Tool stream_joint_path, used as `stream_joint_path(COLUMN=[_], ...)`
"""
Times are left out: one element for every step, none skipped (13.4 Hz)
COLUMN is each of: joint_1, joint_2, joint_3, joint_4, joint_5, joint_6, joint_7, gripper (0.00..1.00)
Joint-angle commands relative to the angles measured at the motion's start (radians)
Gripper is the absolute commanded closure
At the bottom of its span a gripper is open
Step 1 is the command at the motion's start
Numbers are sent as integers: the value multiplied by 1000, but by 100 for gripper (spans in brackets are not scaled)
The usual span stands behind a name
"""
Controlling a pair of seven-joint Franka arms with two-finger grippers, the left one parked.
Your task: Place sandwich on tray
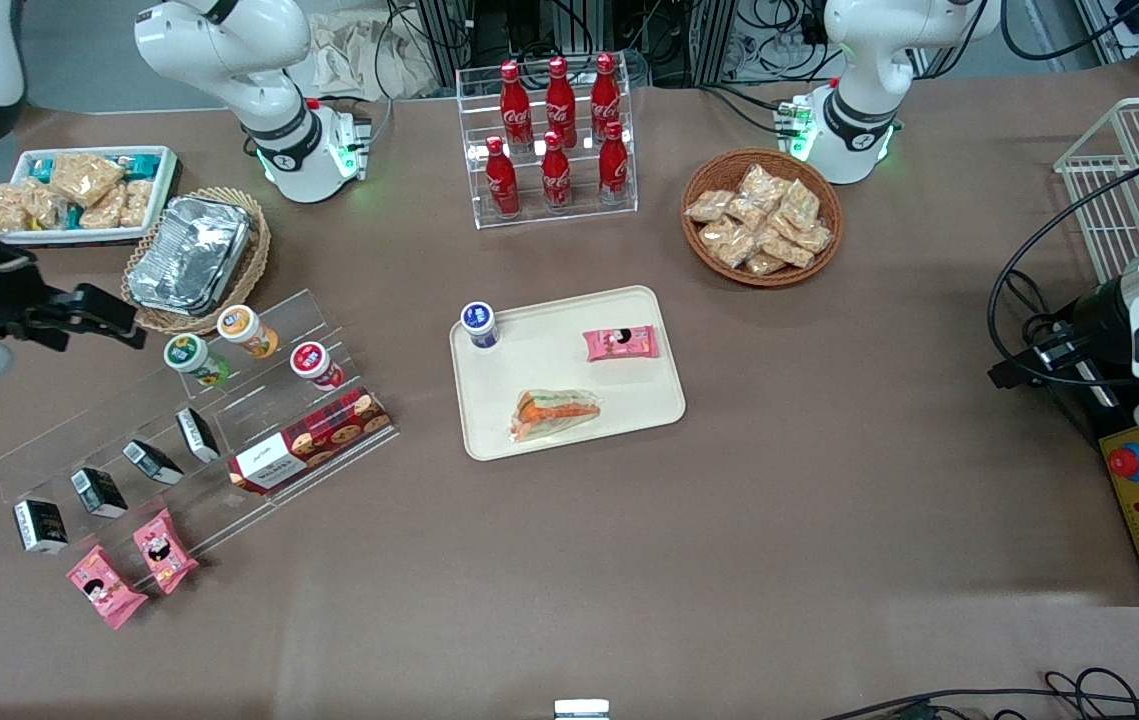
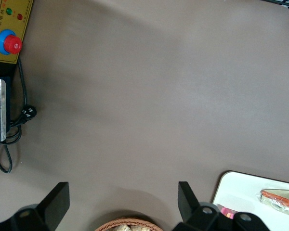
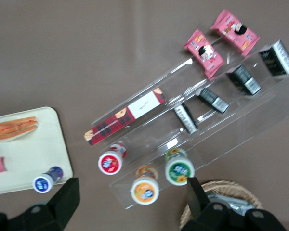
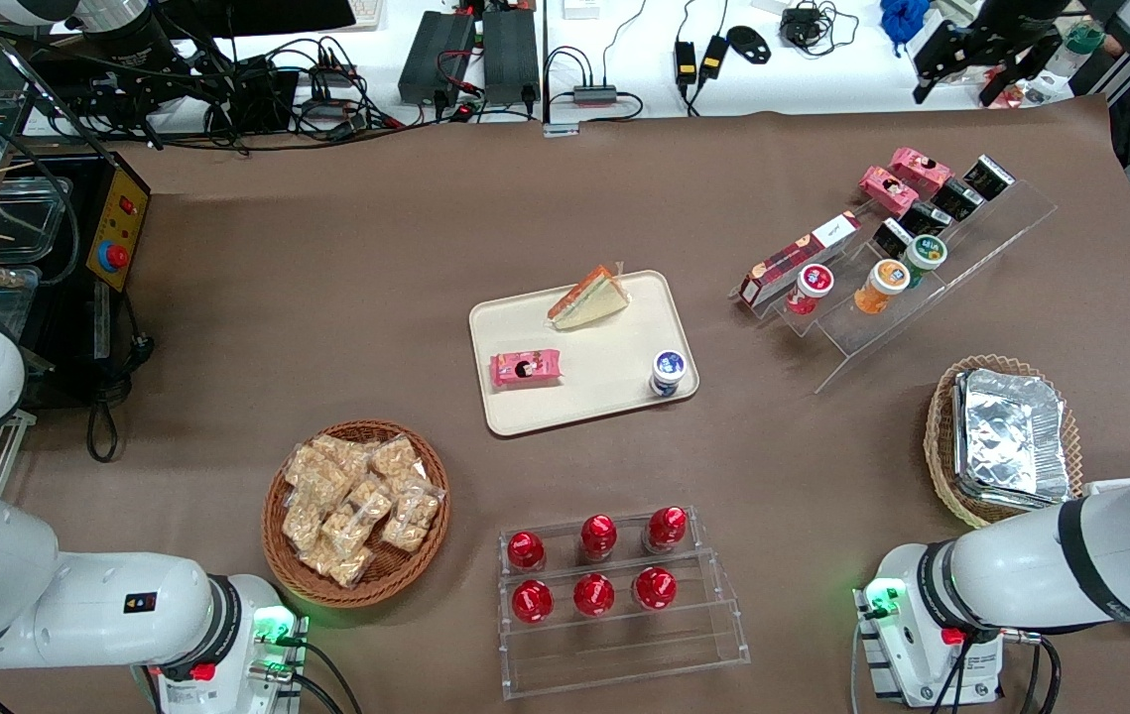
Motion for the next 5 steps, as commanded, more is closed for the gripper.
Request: stream_joint_path(joint_1=[-3,-5,-3,-5,-3], joint_2=[-5,-5,-5,-5,-6], joint_3=[-6,-8,-9,-11,-17], joint_4=[11,11,11,11,11], joint_5=[-54,-56,-56,-56,-56], joint_6=[11,14,17,17,17], joint_7=[-48,-48,-48,-46,-48], gripper=[1,1,1,1,1])
